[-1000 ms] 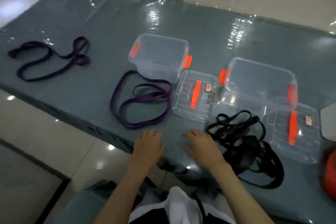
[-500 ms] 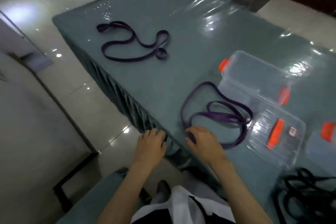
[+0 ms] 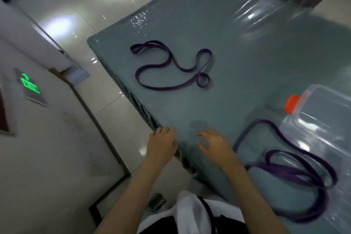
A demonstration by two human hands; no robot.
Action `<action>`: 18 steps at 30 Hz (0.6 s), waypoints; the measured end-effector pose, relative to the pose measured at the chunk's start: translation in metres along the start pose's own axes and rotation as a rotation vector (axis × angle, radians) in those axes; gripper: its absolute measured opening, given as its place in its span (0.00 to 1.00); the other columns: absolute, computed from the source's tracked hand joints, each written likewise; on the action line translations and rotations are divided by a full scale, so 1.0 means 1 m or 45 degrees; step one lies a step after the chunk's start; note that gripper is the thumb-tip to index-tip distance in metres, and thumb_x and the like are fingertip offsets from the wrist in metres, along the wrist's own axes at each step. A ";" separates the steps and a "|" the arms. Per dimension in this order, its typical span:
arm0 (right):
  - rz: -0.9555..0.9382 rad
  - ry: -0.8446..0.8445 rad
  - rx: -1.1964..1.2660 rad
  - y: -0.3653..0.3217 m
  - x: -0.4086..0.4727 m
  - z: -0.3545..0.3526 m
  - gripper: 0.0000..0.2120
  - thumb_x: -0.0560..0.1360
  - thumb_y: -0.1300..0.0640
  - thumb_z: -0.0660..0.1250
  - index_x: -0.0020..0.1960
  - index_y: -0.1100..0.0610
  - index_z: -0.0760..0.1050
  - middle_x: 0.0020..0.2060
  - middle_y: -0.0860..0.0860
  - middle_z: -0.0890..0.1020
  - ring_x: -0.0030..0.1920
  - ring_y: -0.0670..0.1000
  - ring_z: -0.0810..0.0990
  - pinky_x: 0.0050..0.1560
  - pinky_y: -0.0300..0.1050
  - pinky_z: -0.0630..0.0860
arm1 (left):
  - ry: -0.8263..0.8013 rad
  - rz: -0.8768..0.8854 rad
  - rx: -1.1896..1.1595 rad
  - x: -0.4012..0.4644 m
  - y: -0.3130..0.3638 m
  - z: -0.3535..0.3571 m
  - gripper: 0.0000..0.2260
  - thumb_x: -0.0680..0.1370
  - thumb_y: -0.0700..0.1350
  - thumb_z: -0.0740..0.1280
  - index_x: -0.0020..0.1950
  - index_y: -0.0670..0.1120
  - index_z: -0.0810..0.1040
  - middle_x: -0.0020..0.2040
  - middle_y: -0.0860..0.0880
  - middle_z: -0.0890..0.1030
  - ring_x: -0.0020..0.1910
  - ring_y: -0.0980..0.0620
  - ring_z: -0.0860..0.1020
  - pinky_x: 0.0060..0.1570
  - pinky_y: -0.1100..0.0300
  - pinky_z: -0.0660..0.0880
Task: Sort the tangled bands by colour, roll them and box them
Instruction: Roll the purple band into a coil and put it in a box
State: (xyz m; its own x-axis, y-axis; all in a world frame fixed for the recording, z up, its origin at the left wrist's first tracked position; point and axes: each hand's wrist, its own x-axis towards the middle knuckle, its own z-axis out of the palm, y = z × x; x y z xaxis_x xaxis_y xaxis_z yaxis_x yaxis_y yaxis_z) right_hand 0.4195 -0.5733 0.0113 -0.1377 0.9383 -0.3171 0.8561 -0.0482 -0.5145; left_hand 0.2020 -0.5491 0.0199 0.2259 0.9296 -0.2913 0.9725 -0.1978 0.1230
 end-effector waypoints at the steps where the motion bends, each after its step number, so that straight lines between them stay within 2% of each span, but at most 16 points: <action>1: 0.012 0.003 0.018 -0.001 0.013 -0.003 0.17 0.84 0.51 0.65 0.71 0.54 0.78 0.69 0.53 0.79 0.70 0.56 0.76 0.71 0.52 0.71 | -0.027 0.008 -0.002 0.015 -0.004 -0.006 0.18 0.84 0.49 0.61 0.75 0.51 0.72 0.71 0.49 0.74 0.69 0.45 0.72 0.63 0.51 0.69; 7: 0.118 0.070 0.101 -0.007 0.077 -0.016 0.17 0.84 0.52 0.66 0.71 0.55 0.78 0.68 0.54 0.79 0.68 0.56 0.77 0.69 0.52 0.73 | -0.060 0.084 0.047 0.107 -0.038 -0.042 0.20 0.84 0.50 0.62 0.77 0.51 0.70 0.71 0.49 0.74 0.69 0.47 0.72 0.63 0.53 0.69; 12: 0.247 0.148 0.091 -0.015 0.126 -0.021 0.19 0.82 0.50 0.68 0.72 0.52 0.76 0.69 0.52 0.77 0.70 0.55 0.75 0.69 0.51 0.72 | -0.029 0.156 0.081 0.206 -0.069 -0.062 0.23 0.83 0.49 0.63 0.79 0.50 0.69 0.75 0.47 0.71 0.69 0.44 0.72 0.65 0.50 0.70; 15: 0.370 0.174 0.074 -0.013 0.163 -0.021 0.24 0.82 0.49 0.67 0.77 0.50 0.70 0.76 0.53 0.70 0.75 0.56 0.69 0.72 0.52 0.70 | -0.017 0.210 0.123 0.276 -0.084 -0.075 0.26 0.81 0.48 0.65 0.79 0.51 0.68 0.78 0.46 0.69 0.70 0.42 0.72 0.66 0.48 0.70; 18: 0.576 0.147 0.115 -0.013 0.197 -0.022 0.36 0.80 0.49 0.69 0.84 0.46 0.58 0.81 0.55 0.60 0.79 0.59 0.63 0.75 0.56 0.68 | -0.074 0.244 0.181 0.337 -0.093 -0.089 0.30 0.79 0.50 0.66 0.81 0.52 0.64 0.82 0.45 0.63 0.72 0.39 0.71 0.67 0.45 0.71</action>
State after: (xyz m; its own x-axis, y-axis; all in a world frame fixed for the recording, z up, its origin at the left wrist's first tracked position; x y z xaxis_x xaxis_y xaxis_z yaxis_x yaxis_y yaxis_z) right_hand 0.3917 -0.3799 -0.0270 0.2998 0.8480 -0.4370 0.7700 -0.4855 -0.4139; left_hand 0.1830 -0.1902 -0.0052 0.4058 0.8523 -0.3301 0.9089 -0.4143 0.0477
